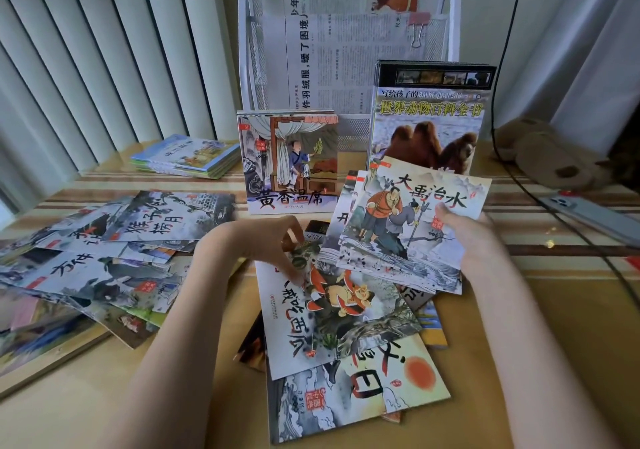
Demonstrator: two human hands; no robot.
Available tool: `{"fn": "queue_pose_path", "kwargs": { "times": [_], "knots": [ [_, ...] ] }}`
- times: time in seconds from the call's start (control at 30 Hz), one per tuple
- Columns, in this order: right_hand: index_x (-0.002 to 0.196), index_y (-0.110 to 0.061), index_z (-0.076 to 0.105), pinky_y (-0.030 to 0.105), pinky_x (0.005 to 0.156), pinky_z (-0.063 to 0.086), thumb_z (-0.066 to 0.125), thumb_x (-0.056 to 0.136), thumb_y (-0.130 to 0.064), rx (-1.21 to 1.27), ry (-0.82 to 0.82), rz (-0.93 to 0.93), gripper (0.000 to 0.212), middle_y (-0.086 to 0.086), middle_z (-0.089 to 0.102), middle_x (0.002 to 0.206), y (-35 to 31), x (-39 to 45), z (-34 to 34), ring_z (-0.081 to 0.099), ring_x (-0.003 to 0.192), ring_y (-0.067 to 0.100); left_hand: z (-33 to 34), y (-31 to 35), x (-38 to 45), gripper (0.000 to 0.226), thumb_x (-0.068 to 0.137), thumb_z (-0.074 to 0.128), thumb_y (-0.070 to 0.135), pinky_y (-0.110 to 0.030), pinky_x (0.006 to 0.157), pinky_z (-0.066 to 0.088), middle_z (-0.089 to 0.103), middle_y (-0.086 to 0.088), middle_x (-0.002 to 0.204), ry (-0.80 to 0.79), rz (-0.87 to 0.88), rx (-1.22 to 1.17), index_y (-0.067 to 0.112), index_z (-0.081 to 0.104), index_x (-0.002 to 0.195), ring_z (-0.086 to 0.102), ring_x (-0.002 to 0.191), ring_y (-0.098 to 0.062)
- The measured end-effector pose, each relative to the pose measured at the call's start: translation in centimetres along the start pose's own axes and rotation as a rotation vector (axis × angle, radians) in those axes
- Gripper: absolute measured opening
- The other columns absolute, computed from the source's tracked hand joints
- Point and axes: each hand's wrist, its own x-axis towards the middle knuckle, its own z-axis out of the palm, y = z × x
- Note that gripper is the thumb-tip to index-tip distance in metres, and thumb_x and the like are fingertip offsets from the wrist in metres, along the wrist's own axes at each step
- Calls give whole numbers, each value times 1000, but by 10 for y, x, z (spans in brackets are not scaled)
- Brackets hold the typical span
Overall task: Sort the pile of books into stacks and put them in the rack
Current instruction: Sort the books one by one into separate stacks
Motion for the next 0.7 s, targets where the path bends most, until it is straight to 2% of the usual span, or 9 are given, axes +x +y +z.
{"fn": "queue_pose_path", "kwargs": {
  "times": [0.17, 0.23, 0.3, 0.4, 0.47, 0.53, 0.63, 0.67, 0.7],
  "knots": [
    [106, -19, 60, 31, 87, 45, 72, 83, -20, -10, -13, 14, 27, -1, 64, 107, 0, 0, 0, 57, 98, 18, -2, 0, -2, 60, 70, 78, 46, -30, 95, 42, 54, 6, 110, 27, -40, 91, 20, 54, 118, 53, 108, -18],
    [105, -20, 61, 33, 89, 46, 72, 83, -20, 1, -27, 22, 25, 1, 65, 110, -1, -2, 0, 57, 99, 18, -8, -5, -5, 43, 74, 75, 45, -28, 84, 46, 61, 6, 100, 55, -6, 83, 19, 58, 105, 58, 97, -18],
    [108, -19, 58, 33, 88, 44, 73, 82, -21, 5, -28, 22, 29, 2, 63, 111, -3, -3, -1, 55, 99, 18, -12, -9, -7, 28, 81, 71, 38, -28, 76, 47, 59, 5, 92, 172, 18, 32, 20, 57, 96, 57, 87, -17],
    [113, -15, 52, 29, 82, 42, 72, 83, -21, 2, -47, 33, 36, 1, 57, 107, -6, -6, -2, 49, 96, 17, -9, -4, -5, 14, 90, 61, 20, -27, 68, 50, 58, 4, 88, 431, 55, -347, 18, 53, 101, 58, 80, -16],
    [112, -12, 56, 28, 78, 46, 72, 83, -21, -4, -89, 61, 35, 1, 60, 106, -8, -13, 3, 53, 95, 18, -6, 4, -3, 9, 95, 53, 10, -23, 56, 50, 57, 0, 83, 443, 144, -569, 18, 50, 98, 58, 70, -15],
    [115, -10, 62, 35, 86, 50, 73, 82, -21, 50, -126, 70, 36, 2, 66, 112, -7, -19, 10, 61, 101, 19, 0, 14, 3, 12, 98, 46, 9, -21, 48, 49, 54, -5, 83, 399, 203, -737, 19, 48, 92, 57, 65, -17],
    [115, -16, 65, 43, 99, 47, 70, 84, -20, 136, -169, 8, 32, 0, 68, 113, -5, -24, 18, 62, 107, 18, 12, 38, 3, 10, 102, 37, 19, -16, 48, 44, 48, -4, 85, 315, 207, -976, 14, 46, 105, 50, 60, -11],
    [115, -18, 64, 43, 101, 46, 69, 85, -20, 154, -185, -12, 31, -1, 68, 114, -5, -25, 20, 62, 108, 16, 16, 47, 3, 15, 103, 35, 22, -14, 55, 46, 50, -1, 91, 287, 233, -1019, 17, 46, 111, 51, 64, -8],
    [117, -19, 63, 43, 102, 45, 68, 86, -19, 173, -192, -32, 32, -2, 68, 115, -6, -26, 22, 61, 109, 14, 20, 52, 5, 24, 103, 32, 27, -13, 74, 46, 51, 2, 106, 295, 263, -1000, 21, 43, 123, 56, 81, -5]
  ]
}}
